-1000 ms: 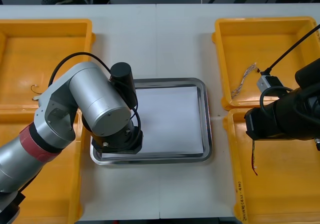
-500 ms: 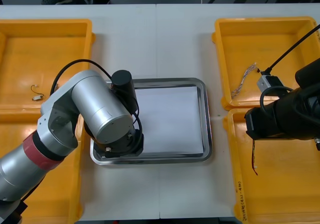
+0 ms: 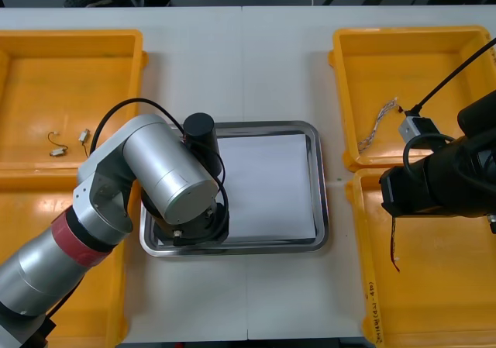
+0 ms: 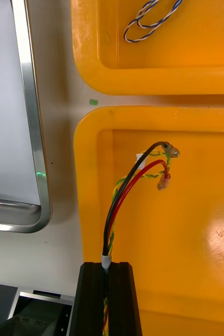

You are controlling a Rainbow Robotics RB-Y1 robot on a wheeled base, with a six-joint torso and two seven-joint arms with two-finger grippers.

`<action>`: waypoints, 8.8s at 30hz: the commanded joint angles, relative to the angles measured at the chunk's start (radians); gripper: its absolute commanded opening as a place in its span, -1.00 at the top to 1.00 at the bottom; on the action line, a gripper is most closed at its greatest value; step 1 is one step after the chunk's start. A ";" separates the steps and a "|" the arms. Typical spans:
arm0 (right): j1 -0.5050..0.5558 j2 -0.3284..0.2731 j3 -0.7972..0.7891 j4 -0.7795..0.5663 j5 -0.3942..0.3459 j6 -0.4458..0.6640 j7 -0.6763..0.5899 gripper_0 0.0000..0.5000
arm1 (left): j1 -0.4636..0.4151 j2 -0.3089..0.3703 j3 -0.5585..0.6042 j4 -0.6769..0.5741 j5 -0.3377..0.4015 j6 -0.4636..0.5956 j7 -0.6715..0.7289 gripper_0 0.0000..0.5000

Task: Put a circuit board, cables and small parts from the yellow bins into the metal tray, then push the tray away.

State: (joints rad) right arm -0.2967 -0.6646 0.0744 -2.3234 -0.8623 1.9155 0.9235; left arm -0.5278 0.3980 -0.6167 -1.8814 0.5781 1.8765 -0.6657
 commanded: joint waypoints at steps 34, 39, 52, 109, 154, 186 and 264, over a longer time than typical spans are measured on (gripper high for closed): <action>-0.012 0.011 0.011 -0.007 0.009 0.004 0.066 1.00 | 0.017 0.082 0.123 -0.354 0.023 0.043 -0.045 -1.00; -0.012 0.011 0.011 -0.007 0.009 0.004 0.074 1.00 | 0.017 0.113 0.201 -0.404 0.043 0.043 -0.040 -1.00; -0.019 0.011 0.011 -0.008 -0.012 0.004 0.149 1.00 | 0.011 0.235 0.417 -0.479 0.177 0.043 -0.020 -1.00; -0.420 0.168 0.346 0.216 0.011 0.004 0.971 1.00 | -0.262 0.581 0.571 0.258 0.347 0.043 -0.545 -1.00; -0.516 0.313 0.760 0.493 0.184 -0.240 1.094 1.00 | -0.262 0.533 0.348 0.665 0.305 -0.410 -0.831 -1.00; -0.549 0.358 0.794 0.602 0.250 -0.250 1.134 0.05 | -0.247 0.452 0.295 0.728 0.298 -0.447 -0.831 -0.88; -0.713 -0.023 0.185 0.647 -0.029 0.004 0.411 -1.00 | -0.248 0.441 0.448 0.637 0.247 -0.350 -0.782 1.00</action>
State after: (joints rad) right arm -0.9672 -0.6402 0.3041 -1.6982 -0.9203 1.9156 1.3499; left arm -0.7410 0.8521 -0.2337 -1.1880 0.8421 1.5077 -1.4539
